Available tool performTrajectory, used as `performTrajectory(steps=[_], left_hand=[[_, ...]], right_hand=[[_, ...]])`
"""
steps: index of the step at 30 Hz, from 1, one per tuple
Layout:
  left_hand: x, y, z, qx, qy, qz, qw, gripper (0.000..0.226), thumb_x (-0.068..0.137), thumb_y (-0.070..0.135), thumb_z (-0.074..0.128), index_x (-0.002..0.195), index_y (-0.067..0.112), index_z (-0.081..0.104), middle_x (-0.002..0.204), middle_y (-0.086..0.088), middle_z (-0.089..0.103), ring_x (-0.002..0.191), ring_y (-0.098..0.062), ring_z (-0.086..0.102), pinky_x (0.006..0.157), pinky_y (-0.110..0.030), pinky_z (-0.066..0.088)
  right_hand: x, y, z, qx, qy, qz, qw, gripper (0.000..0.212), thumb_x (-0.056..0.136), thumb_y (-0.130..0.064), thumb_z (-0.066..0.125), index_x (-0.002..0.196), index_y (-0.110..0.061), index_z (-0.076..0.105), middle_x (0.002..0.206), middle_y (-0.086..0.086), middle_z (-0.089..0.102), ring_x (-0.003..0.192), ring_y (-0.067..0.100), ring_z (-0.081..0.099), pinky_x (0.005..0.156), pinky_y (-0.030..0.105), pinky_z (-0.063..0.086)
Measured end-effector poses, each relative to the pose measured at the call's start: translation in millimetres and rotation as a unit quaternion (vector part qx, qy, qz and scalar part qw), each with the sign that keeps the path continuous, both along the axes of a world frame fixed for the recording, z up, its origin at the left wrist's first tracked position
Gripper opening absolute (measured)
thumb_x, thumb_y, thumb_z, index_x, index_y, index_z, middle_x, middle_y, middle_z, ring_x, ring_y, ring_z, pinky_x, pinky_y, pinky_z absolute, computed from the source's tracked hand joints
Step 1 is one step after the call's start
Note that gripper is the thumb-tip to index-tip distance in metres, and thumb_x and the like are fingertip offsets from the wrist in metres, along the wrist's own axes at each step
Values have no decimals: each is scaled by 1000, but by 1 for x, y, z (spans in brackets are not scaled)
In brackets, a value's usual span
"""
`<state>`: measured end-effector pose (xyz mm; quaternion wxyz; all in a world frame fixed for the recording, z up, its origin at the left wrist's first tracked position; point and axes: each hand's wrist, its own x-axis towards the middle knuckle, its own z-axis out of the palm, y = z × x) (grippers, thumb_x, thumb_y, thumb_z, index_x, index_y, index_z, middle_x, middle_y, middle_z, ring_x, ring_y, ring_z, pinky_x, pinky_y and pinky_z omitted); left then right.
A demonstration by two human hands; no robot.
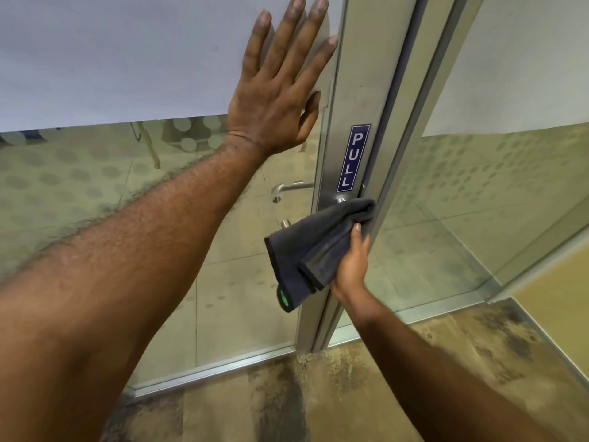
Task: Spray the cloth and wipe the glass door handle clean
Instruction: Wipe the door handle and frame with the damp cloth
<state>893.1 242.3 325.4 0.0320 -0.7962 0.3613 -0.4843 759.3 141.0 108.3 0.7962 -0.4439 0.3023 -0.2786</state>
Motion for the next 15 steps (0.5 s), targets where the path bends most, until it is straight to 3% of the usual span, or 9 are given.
performTrajectory(steps=[4, 11, 15], left_hand=[[0, 0, 1, 3, 10, 0, 1000, 64, 102, 42, 25, 162, 22, 16, 166, -16, 15, 153, -38, 14, 120, -58, 6], [-2, -2, 0, -1, 23, -8, 1000, 63, 103, 42, 24, 162, 22, 13, 167, -15, 13, 153, -38, 12, 120, -57, 4], [-1, -1, -1, -7, 17, -16, 1000, 62, 104, 43, 24, 162, 22, 13, 166, -15, 14, 153, -38, 14, 120, -56, 5]], right_hand=[[9, 31, 15, 172, -72, 67, 980, 56, 96, -62, 41, 132, -22, 58, 123, 4, 71, 116, 23, 65, 103, 41, 49], [33, 57, 19, 231, -14, 59, 971, 68, 80, -58, 69, 135, -21, 51, 120, 5, 72, 110, 26, 68, 101, 49, 52], [38, 70, 17, 241, 0, 64, 968, 60, 83, -51, 69, 132, -22, 51, 121, 4, 70, 110, 25, 67, 102, 48, 51]])
